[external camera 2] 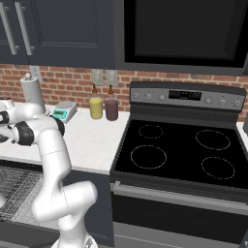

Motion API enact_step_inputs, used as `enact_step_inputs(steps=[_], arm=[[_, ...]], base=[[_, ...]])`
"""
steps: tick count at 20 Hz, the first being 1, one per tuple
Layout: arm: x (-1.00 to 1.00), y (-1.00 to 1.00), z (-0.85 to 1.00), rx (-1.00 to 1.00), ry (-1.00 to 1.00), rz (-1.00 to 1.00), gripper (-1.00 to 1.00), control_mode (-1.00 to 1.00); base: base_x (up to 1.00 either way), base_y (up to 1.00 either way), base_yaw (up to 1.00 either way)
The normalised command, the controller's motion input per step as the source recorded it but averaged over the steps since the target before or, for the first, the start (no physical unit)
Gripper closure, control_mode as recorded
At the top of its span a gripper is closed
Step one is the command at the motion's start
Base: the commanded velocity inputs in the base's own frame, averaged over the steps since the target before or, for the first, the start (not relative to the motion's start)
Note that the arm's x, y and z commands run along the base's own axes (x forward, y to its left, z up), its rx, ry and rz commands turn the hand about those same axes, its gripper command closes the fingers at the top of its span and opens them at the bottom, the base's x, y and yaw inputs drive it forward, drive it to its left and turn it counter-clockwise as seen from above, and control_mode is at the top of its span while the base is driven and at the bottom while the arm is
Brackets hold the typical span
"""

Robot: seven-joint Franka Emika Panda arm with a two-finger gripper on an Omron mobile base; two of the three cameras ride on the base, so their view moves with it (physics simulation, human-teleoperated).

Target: Pick up the cup and bowl from the counter, place them in the dishwasher, and close the dishwasher door.

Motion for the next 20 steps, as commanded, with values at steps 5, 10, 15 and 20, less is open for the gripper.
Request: enact_step_inputs(steps=[5, 10, 15, 20], arm=[[0.04, 0.0, 0.0, 0.0, 0.0, 0.0, -1.0, -1.0], [0.06, 0.0, 0.0, 0.0, 0.0, 0.0, -1.0, -1.0], [0.17, 0.0, 0.0, 0.0, 0.0, 0.0, -1.0, -1.0], [0.21, 0.03, 0.0, 0.0, 0.0, 0.0, -1.0, -1.0]], base=[[0.0, 0.0, 0.0], [0.0, 0.0, 0.0], [0.0, 0.0, 0.0], [0.0, 0.0, 0.0]])
